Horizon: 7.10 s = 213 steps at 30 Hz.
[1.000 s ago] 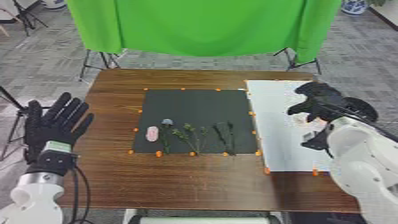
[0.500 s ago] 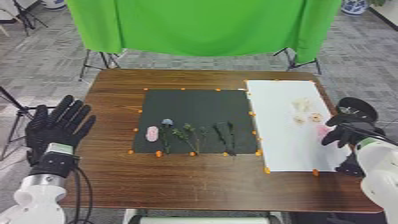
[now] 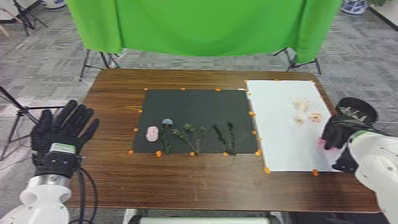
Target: Arrange flowers
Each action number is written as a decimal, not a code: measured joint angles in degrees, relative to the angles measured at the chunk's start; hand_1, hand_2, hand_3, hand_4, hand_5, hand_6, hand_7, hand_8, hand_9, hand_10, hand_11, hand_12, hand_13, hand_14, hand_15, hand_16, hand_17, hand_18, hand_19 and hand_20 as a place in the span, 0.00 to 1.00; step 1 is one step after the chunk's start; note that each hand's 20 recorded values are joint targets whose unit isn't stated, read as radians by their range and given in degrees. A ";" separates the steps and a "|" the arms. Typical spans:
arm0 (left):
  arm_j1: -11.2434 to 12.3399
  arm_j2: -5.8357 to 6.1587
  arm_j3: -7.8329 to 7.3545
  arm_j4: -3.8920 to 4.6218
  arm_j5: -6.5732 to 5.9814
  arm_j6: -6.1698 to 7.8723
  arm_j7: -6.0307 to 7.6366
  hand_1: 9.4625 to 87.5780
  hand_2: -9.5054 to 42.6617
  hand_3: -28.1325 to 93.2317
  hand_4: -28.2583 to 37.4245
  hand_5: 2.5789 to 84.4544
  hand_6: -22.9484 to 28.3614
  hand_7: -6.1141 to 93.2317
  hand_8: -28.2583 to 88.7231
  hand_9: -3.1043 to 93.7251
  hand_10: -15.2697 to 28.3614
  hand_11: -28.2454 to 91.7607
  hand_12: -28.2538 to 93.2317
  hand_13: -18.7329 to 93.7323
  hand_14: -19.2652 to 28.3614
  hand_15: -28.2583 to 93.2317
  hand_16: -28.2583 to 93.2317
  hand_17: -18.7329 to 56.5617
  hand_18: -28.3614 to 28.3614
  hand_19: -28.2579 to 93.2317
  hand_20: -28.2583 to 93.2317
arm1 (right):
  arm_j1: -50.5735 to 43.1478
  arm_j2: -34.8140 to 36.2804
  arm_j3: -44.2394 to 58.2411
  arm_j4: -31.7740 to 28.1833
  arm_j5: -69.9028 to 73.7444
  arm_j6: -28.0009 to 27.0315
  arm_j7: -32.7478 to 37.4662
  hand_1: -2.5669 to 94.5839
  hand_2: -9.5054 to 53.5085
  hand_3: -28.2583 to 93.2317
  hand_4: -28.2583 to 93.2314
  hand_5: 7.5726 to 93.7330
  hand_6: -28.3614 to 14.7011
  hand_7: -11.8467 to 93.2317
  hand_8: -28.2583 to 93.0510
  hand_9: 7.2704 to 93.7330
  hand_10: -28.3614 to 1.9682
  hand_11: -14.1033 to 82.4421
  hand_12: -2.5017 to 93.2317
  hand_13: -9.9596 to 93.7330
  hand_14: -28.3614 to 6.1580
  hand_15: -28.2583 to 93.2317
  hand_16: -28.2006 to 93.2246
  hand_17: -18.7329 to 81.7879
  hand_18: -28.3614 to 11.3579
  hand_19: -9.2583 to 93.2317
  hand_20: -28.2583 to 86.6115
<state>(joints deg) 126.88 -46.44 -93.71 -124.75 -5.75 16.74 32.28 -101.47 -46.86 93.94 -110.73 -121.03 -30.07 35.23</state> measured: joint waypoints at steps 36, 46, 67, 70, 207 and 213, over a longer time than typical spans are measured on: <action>5.29 -0.86 -1.18 -1.87 -0.82 0.79 1.22 0.21 0.58 0.79 0.00 0.54 0.64 0.25 0.16 0.46 0.74 0.44 0.32 0.43 0.74 0.57 0.15 0.16 0.76 0.59 0.30 | 14.51 0.73 -28.11 -11.04 -3.51 20.53 -20.43 0.62 0.00 0.82 0.00 0.79 0.70 0.45 0.29 0.94 0.72 0.24 0.47 0.81 0.68 0.53 0.61 0.52 0.22 0.85 0.58; 2.68 -0.86 0.53 -1.29 -0.42 1.08 -0.29 0.21 0.58 0.79 0.00 0.54 0.64 0.25 0.16 0.46 0.74 0.44 0.32 0.43 0.74 0.57 0.15 0.16 0.77 0.59 0.30 | 26.35 -9.21 -44.23 -1.81 -5.92 25.13 -20.89 0.62 0.00 0.81 0.00 0.78 0.70 0.45 0.28 0.94 0.72 0.24 0.47 0.81 0.69 0.54 0.60 0.52 0.22 0.85 0.58; -0.30 -0.50 2.33 -0.54 -0.13 1.70 -3.55 0.21 0.59 0.79 0.00 0.54 0.64 0.23 0.16 0.46 0.74 0.43 0.32 0.43 0.74 0.58 0.15 0.16 0.77 0.59 0.31 | 36.53 -19.52 -58.46 13.98 -13.93 26.23 -15.95 0.62 0.00 0.81 0.00 0.76 0.71 0.44 0.24 0.92 0.71 0.24 0.45 0.80 0.67 0.54 0.59 0.52 0.21 0.85 0.58; -0.38 -0.50 2.68 -0.51 -0.40 1.70 -3.65 0.20 0.59 0.79 0.00 0.53 0.64 0.23 0.16 0.46 0.74 0.43 0.32 0.43 0.74 0.59 0.16 0.16 0.77 0.60 0.31 | 36.39 -19.52 -58.46 13.98 -13.61 26.35 -15.00 0.58 0.00 0.82 0.00 0.70 0.67 0.40 0.21 0.88 0.69 0.24 0.43 0.79 0.63 0.57 0.56 0.51 0.21 0.85 0.57; -4.06 -0.70 4.68 0.96 11.58 6.69 -2.39 0.22 0.59 0.75 0.00 0.49 0.64 0.23 0.16 0.34 0.70 0.40 0.29 0.31 0.67 0.48 0.15 0.14 0.71 0.55 0.27 | 29.49 -21.87 -46.21 9.03 -5.75 18.46 -4.88 0.50 0.00 0.80 0.00 0.71 0.64 0.34 0.23 0.76 0.53 0.33 0.22 0.74 0.53 0.53 0.42 0.51 0.21 0.80 0.47; -3.44 -0.95 4.58 0.95 11.49 6.55 -2.30 0.22 0.59 0.75 0.00 0.49 0.64 0.23 0.16 0.34 0.70 0.40 0.30 0.31 0.67 0.49 0.15 0.13 0.71 0.56 0.27 | 27.50 -21.24 -44.02 6.54 -4.32 18.92 -4.18 0.41 0.06 0.85 0.00 0.67 0.63 0.32 0.14 0.70 0.47 0.32 0.20 0.73 0.49 0.53 0.41 0.50 0.20 0.80 0.47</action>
<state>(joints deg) 123.44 -47.39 -89.13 -123.80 5.74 23.29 29.98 -73.96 -68.10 49.92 -104.19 -125.35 -11.14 31.06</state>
